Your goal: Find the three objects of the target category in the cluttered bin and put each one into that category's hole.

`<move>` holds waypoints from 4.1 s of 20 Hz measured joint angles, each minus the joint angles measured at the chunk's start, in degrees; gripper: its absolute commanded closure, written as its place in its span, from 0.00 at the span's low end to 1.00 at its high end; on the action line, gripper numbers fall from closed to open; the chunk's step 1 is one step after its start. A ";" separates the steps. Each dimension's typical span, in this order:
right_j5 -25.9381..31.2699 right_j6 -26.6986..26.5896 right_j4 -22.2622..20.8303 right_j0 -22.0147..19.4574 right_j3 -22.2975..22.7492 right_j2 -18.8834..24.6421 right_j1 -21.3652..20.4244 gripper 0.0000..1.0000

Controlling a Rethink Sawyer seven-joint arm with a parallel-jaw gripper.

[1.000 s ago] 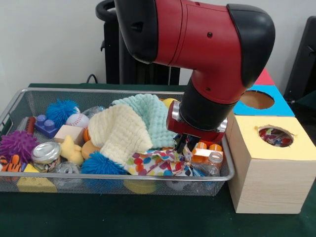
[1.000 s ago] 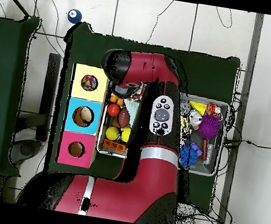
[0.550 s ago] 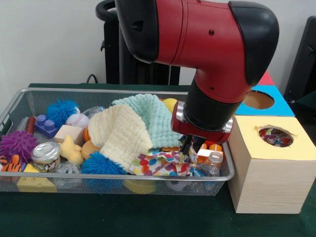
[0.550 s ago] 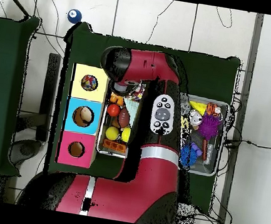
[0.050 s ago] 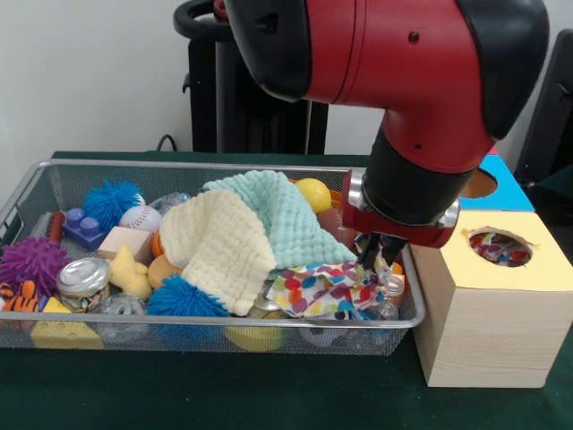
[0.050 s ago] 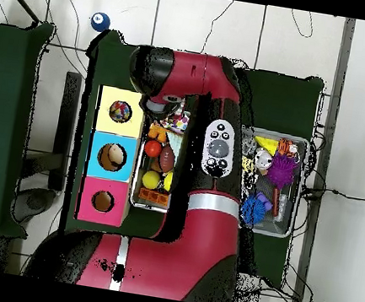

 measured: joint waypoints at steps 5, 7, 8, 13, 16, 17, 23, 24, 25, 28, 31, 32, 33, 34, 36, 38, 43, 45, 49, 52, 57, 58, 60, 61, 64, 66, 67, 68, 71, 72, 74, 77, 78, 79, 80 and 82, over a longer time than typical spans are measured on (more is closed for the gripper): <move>2.69 0.00 0.54 0.22 -2.51 0.48 0.09 1.00; 3.37 0.00 0.77 0.32 -3.57 0.57 0.11 1.00; 3.66 0.00 0.91 0.37 -4.00 0.61 0.09 1.00; 6.71 0.00 2.35 0.98 -6.89 0.77 0.02 1.00; 8.34 0.00 3.19 1.41 -7.37 0.85 -0.37 1.00; 8.65 0.00 3.38 1.52 -7.38 0.86 -0.51 1.00; 9.27 0.00 5.00 3.08 -7.34 0.93 -2.26 1.00; 9.27 0.00 5.33 3.36 -7.23 0.93 -2.62 1.00; 9.27 0.00 5.73 3.71 -7.00 0.93 -3.09 1.00; 9.27 -0.01 7.04 4.45 -6.15 0.95 -4.11 1.00; 9.28 -0.01 8.67 5.19 -5.18 0.96 -4.90 1.00; 9.27 -0.01 9.39 5.53 -4.89 0.96 -5.00 1.00; 9.27 -0.01 9.70 5.67 -4.79 0.97 -4.99 1.00; 9.27 -0.01 10.51 6.03 -4.61 0.98 -4.89 1.00; 9.27 -0.01 11.30 6.34 -4.45 1.00 -4.70 1.00; 9.27 -0.01 12.44 6.68 -4.06 1.02 -4.37 1.00; 9.26 -0.01 14.30 7.13 -2.08 1.13 -3.65 1.00; 9.25 -0.01 15.39 7.17 -0.89 1.33 -3.01 1.00; 8.58 -0.01 17.28 7.17 1.35 1.81 -2.10 1.00; 6.96 -0.01 18.37 7.17 3.15 2.40 -1.38 1.00; 2.57 -0.01 19.99 7.14 5.41 4.39 -0.02 1.00; 1.92 -0.01 20.17 7.14 5.71 4.69 0.09 1.00; -0.10 -0.01 20.51 7.15 6.56 5.56 0.31 1.00; -0.73 -0.01 20.53 7.15 6.80 5.80 0.31 1.00; -3.87 -0.01 20.53 7.10 8.08 6.85 0.09 1.00; -6.56 -0.01 20.53 7.03 9.00 7.50 -0.34 1.00; -7.28 -0.01 20.54 6.97 9.34 7.68 -0.57 1.00; -7.78 -0.01 20.54 6.92 9.63 7.82 -0.76 1.00; -9.93 -0.01 20.54 6.34 11.29 8.63 -2.02 1.00; -10.14 -0.01 20.54 6.14 11.49 8.82 -2.30 1.00; -10.20 -0.01 20.54 5.87 11.49 9.08 -2.59 1.00; -10.20 -0.01 20.53 5.05 11.48 9.96 -3.36 1.00; -10.20 -0.01 20.54 5.00 11.48 10.03 -3.41 1.00; -10.20 -0.01 20.54 4.70 11.49 10.39 -3.65 1.00; -10.20 -0.01 20.55 4.52 11.48 10.55 -3.82 1.00; -10.19 -0.01 20.57 4.09 11.49 10.92 -4.29 1.00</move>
